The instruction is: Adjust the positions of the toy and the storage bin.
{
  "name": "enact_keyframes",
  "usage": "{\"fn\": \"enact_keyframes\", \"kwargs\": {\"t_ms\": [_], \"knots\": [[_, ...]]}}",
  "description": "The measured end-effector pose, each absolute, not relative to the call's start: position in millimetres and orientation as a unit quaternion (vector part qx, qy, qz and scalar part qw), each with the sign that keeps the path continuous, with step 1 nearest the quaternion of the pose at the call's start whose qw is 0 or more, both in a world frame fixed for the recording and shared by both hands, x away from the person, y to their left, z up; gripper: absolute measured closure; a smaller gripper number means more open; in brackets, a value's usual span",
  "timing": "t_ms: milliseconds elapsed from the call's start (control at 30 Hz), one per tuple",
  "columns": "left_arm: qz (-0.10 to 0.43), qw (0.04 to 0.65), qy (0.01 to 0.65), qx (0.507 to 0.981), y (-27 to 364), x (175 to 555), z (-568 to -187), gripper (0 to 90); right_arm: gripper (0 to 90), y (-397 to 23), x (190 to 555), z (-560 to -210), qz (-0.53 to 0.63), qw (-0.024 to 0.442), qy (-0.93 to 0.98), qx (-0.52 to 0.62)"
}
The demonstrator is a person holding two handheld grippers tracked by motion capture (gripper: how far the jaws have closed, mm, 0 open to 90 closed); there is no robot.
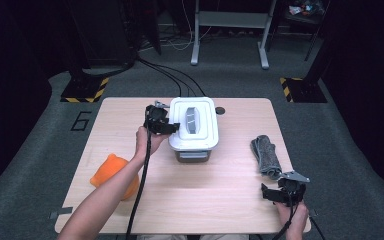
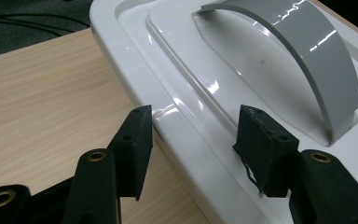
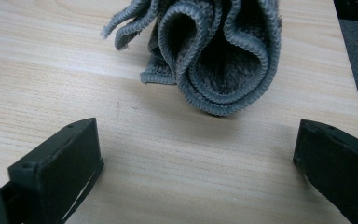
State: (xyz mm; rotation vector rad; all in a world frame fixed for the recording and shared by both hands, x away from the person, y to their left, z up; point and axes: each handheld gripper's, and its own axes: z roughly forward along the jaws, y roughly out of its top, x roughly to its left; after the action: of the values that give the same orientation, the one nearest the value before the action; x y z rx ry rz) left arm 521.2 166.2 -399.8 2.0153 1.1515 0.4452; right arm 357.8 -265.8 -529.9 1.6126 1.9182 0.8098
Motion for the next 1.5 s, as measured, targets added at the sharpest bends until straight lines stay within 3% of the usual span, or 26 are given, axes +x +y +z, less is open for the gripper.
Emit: {"fn": "enact_keyframes", "kwargs": {"t_ms": [1133, 1500], "knots": [[0.161, 0.412, 0.450, 0.776, 128.2, 493.0, -407.5, 41.7, 0.1, -266.7, 358.4, -530.2, 0.300, 0.252, 0.707, 0.588], [0.212, 0.414, 0.421, 0.779, 128.1, 469.9, -396.1, 20.8, 0.3, -267.1, 358.7, -530.3, 0.301, 0.250, 0.707, 0.589]]}}
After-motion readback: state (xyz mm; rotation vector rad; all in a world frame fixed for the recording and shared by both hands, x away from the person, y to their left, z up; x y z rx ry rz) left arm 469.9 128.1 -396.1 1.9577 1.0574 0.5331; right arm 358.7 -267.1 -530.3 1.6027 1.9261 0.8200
